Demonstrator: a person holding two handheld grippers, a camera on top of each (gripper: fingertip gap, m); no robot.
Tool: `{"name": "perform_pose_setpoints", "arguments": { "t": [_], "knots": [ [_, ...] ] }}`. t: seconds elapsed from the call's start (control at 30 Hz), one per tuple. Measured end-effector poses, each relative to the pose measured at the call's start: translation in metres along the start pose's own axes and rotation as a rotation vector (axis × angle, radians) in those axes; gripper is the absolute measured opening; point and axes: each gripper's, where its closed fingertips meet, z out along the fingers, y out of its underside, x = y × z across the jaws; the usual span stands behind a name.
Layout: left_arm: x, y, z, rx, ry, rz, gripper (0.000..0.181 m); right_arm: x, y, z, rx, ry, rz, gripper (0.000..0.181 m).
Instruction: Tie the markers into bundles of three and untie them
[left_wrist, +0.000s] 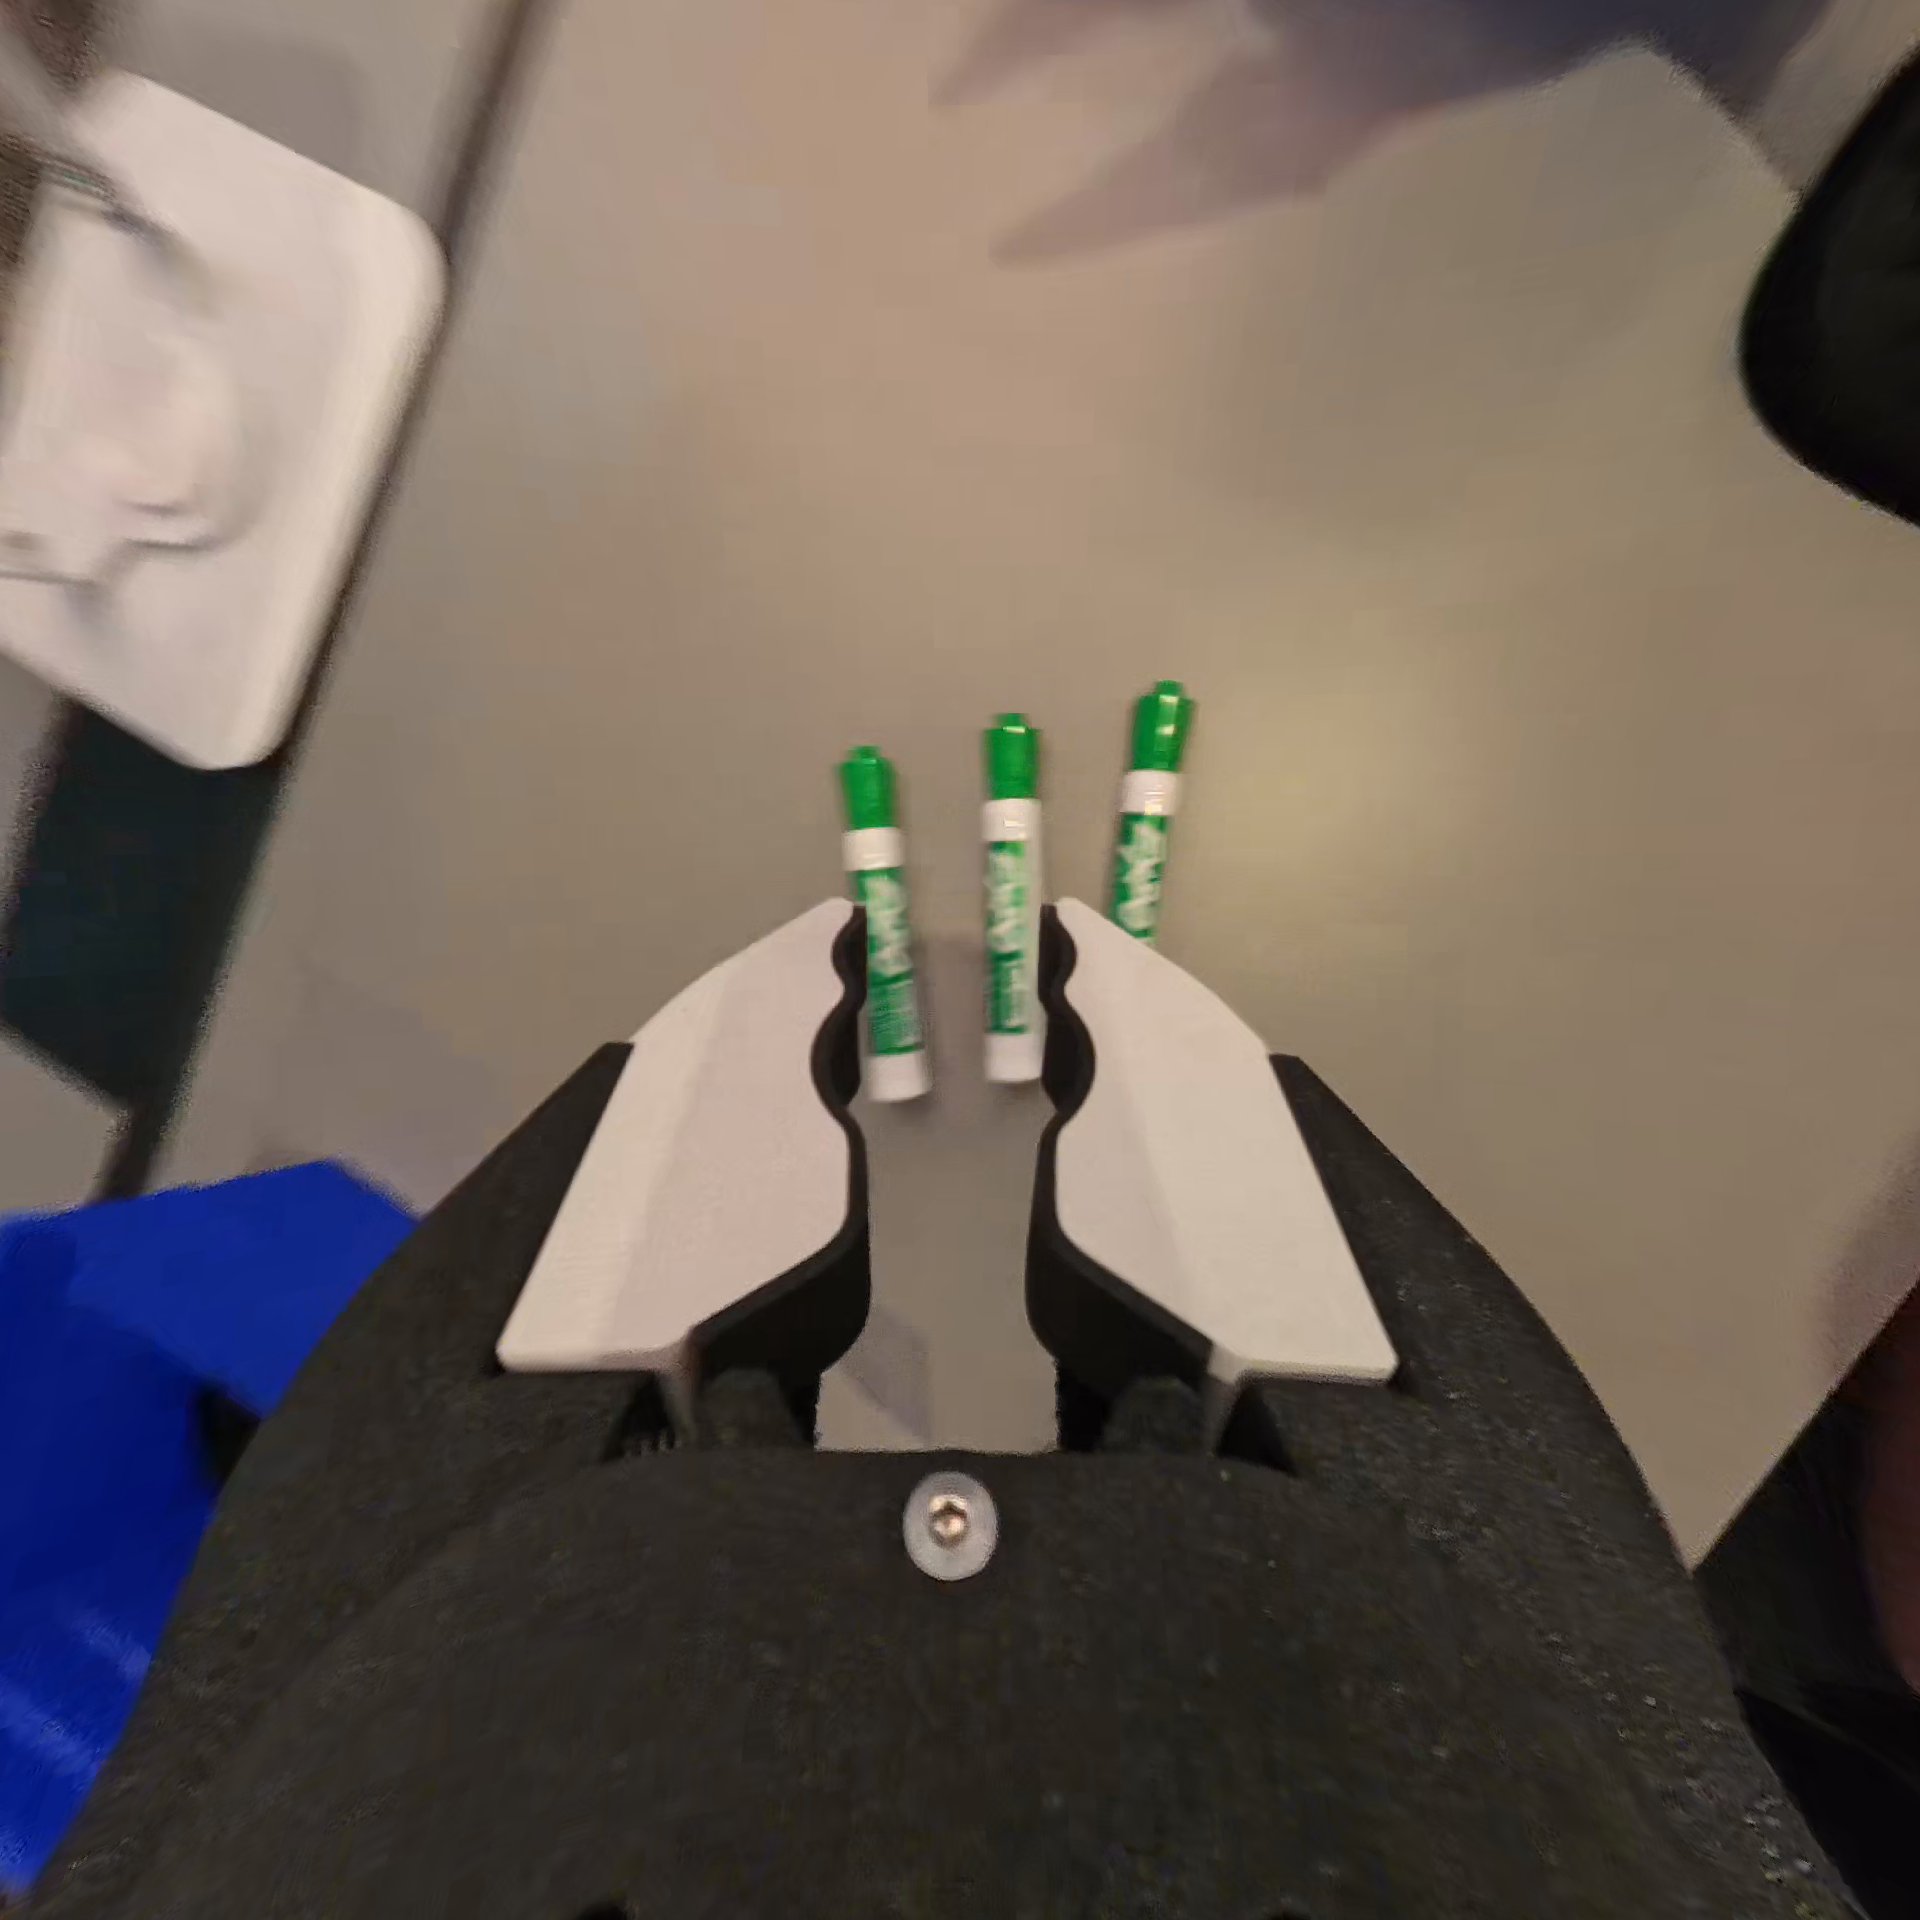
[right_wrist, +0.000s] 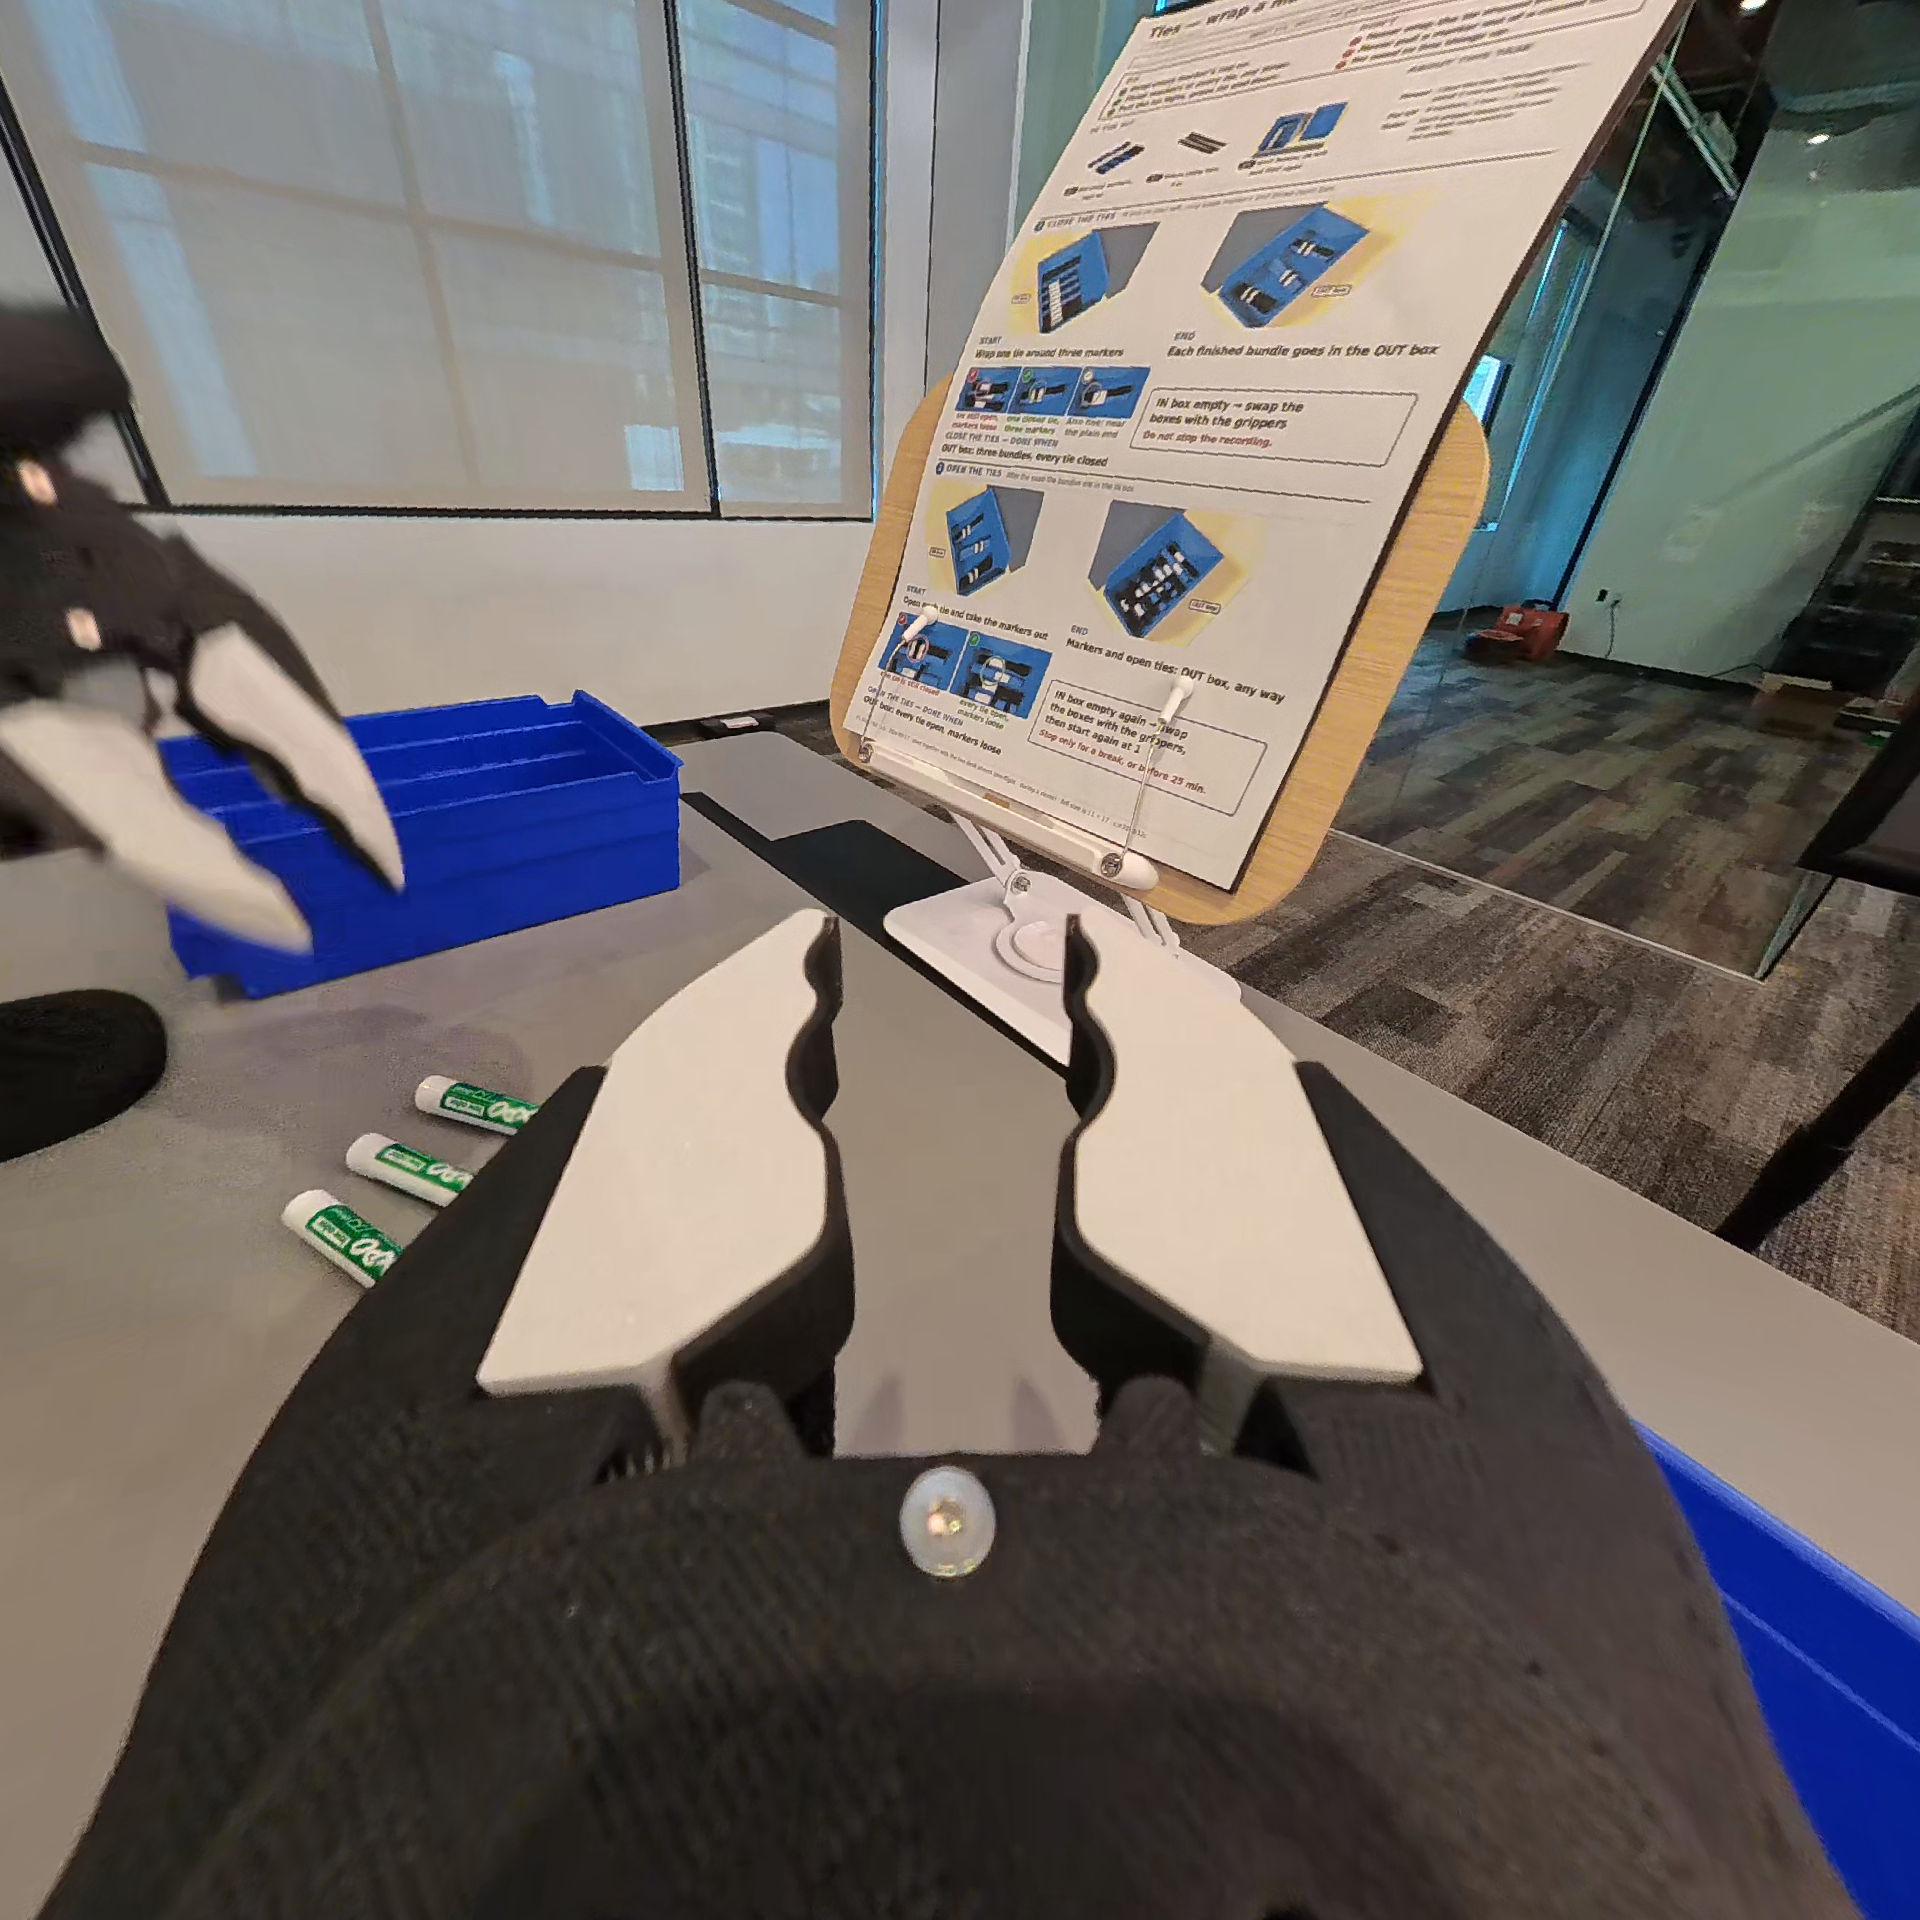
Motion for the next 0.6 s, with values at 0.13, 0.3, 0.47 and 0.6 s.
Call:
{"name": "perform_pose_setpoints", "arguments": {
  "t": [0.13, 0.3, 0.47, 0.6],
  "knots": [
    [-0.092, 0.034, -0.067, 0.069, -0.179, -0.023, 0.024, 0.001, 0.002, 0.001, -0.020, 0.015, -0.020, 0.042],
    [-0.206, 0.150, -0.066, -0.188, -0.388, 0.088, 0.017, -0.003, 0.005, 0.008, -0.038, 0.015, -0.034, 0.042],
    [-0.256, 0.235, -0.019, -0.350, -0.345, 0.000, 0.012, 0.001, 0.017, 0.014, -0.089, 0.041, -0.049, 0.042],
    [-0.277, 0.262, 0.011, -0.370, -0.252, -0.201, 0.010, 0.008, 0.029, 0.015, -0.126, 0.063, -0.038, 0.042]
  ]
}}
